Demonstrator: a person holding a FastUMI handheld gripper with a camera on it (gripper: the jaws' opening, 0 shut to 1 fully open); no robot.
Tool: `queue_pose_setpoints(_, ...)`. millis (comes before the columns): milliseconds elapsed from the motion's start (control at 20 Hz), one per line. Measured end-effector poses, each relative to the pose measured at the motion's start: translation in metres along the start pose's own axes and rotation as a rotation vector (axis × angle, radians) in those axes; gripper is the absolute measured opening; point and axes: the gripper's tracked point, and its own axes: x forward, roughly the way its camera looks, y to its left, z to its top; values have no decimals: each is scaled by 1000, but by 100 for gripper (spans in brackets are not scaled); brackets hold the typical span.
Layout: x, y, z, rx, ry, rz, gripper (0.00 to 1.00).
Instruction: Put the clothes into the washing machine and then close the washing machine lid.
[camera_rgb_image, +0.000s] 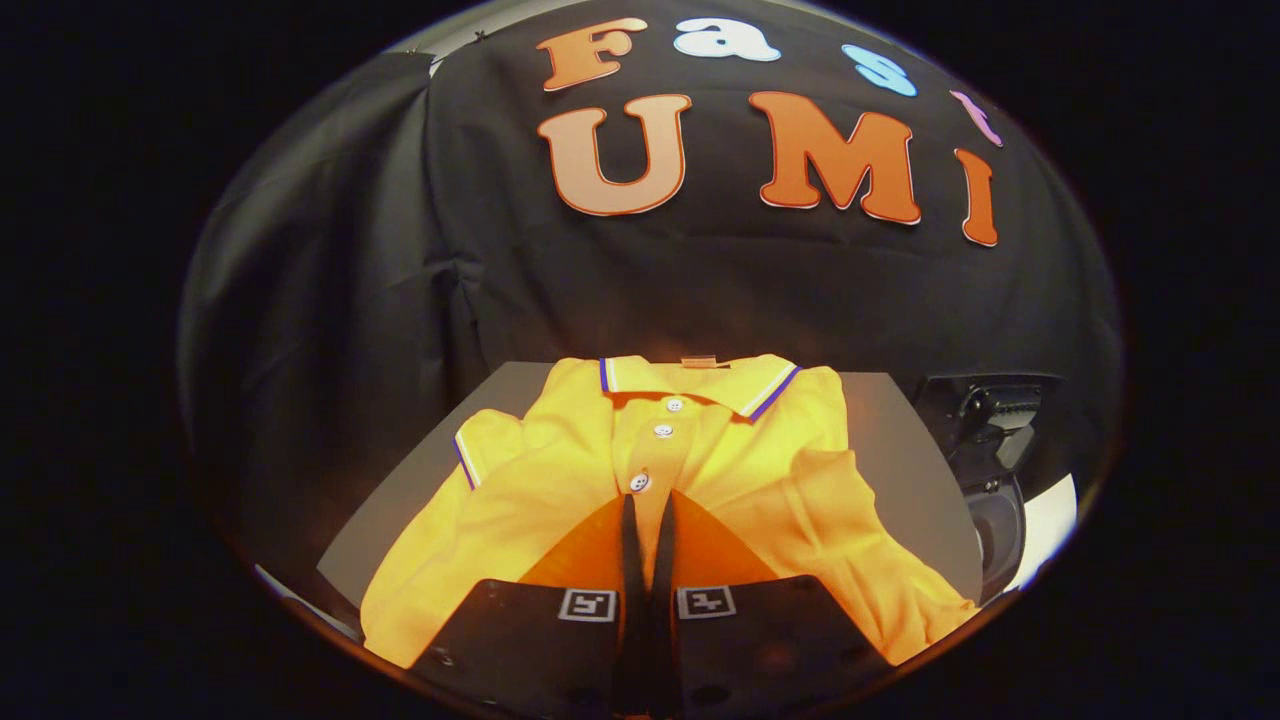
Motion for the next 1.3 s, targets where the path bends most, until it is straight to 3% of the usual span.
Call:
queue_pose_setpoints(150,2,0,2,74,-6,49,9)
queue_pose_setpoints(300,-1,-1,3,44,-58,95,9)
queue_pose_setpoints(500,2,0,-1,-35,-111,93,8)
queue_pose_setpoints(750,-6,-2,16,31,-208,134,8)
queue_pose_setpoints(1300,-69,9,57,-46,-429,244,8)
